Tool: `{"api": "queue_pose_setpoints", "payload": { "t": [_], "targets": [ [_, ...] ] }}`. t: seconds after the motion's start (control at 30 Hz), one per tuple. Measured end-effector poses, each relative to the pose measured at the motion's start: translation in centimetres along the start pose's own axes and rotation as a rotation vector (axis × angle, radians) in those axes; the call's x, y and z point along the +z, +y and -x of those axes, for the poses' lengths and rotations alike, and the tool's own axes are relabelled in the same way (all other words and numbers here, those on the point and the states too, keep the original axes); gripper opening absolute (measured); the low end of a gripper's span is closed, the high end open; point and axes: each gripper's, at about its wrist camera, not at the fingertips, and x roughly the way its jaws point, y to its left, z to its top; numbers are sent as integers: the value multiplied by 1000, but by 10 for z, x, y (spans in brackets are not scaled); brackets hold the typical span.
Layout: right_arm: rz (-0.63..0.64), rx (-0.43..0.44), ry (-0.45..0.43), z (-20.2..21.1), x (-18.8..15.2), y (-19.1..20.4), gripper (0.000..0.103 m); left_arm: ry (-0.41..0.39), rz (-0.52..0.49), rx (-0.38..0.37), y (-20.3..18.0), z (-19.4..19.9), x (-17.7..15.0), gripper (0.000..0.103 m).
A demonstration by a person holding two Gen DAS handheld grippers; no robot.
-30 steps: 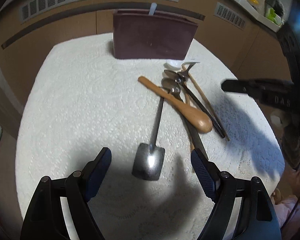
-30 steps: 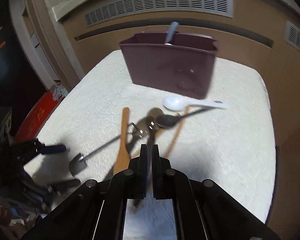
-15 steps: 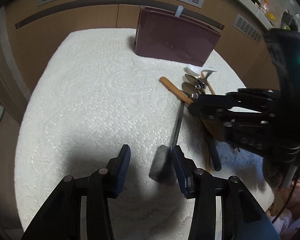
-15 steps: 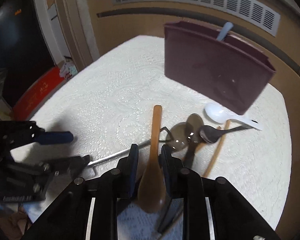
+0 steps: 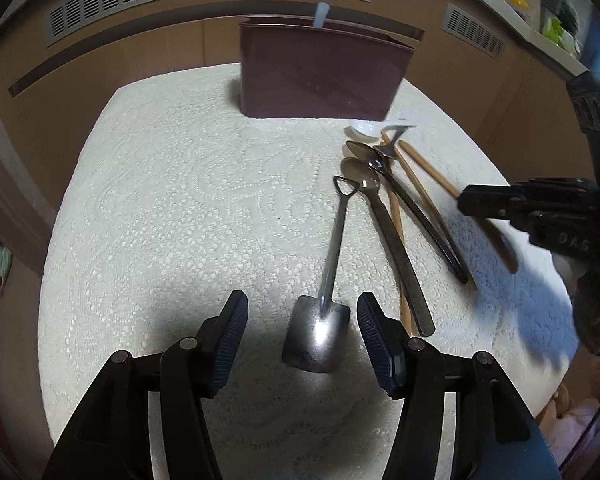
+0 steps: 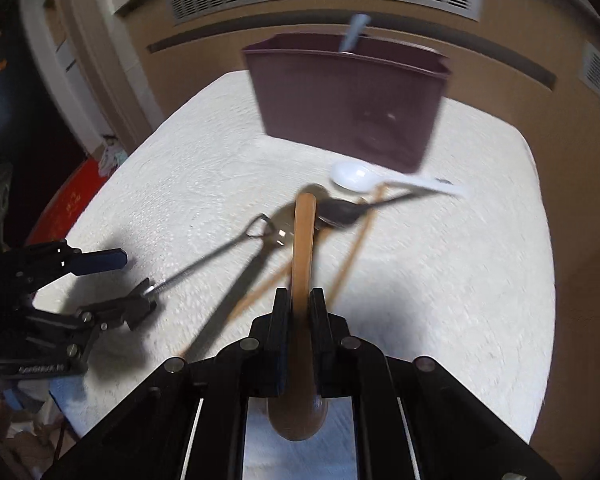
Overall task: Organize utensils
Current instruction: 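Lower the left gripper onto the metal shovel spoon and grasp its handle, then lift the shovel spoon with the left tool while the right tool lifts the wooden spatula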
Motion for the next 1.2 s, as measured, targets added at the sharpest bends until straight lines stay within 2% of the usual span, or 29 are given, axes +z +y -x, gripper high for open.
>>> {"api": "queue_pose_setpoints", "payload": {
  "t": [0.2, 0.27, 0.33, 0.43, 0.47, 0.63, 0.77, 0.83, 0.93, 0.97, 1.07, 1.13, 1.2],
  "targets": [
    [-70, -14, -19, 11, -25, -21, 9, 73, -187, -23, -22, -1, 19, 53],
    [-76, -6, -27, 12, -31, -22, 9, 128, -240, -11, -30, -10, 28, 47],
    [-82, 11, -31, 11, -31, -22, 9, 200, -278, 3, -34, -24, 37, 30],
    [-72, 18, -34, 10, -32, -19, 9, 311, -271, 6, -34, -45, 50, 17],
    [-69, 18, -33, 9, -32, -19, 9, 337, -263, 3, -32, -50, 53, 16],
    [-66, 25, -32, 6, -34, -19, 9, 433, -201, -50, -31, -63, 70, 16],
    [-59, 20, -36, 2, -33, -19, 10, 460, -115, -64, -26, -68, 78, 19],
    [-45, 7, -39, -1, -28, -18, 10, 440, -131, -41, -30, -68, 80, 19],
    [-37, -3, -35, -8, -16, -17, 15, 345, -198, 31, -46, -67, 76, 11],
    [-39, -12, -32, -10, -13, -17, 17, 318, -191, 30, -47, -64, 74, 9],
    [-44, -34, -24, -17, -7, -17, 24, 193, -128, 17, -43, -51, 61, 6],
    [-61, -43, -26, -20, -6, -17, 32, 66, -55, 17, -34, -35, 48, 6],
    [-71, -50, -22, -24, -6, -18, 32, -34, 40, -7, -24, -21, 39, 6]
  ]
}}
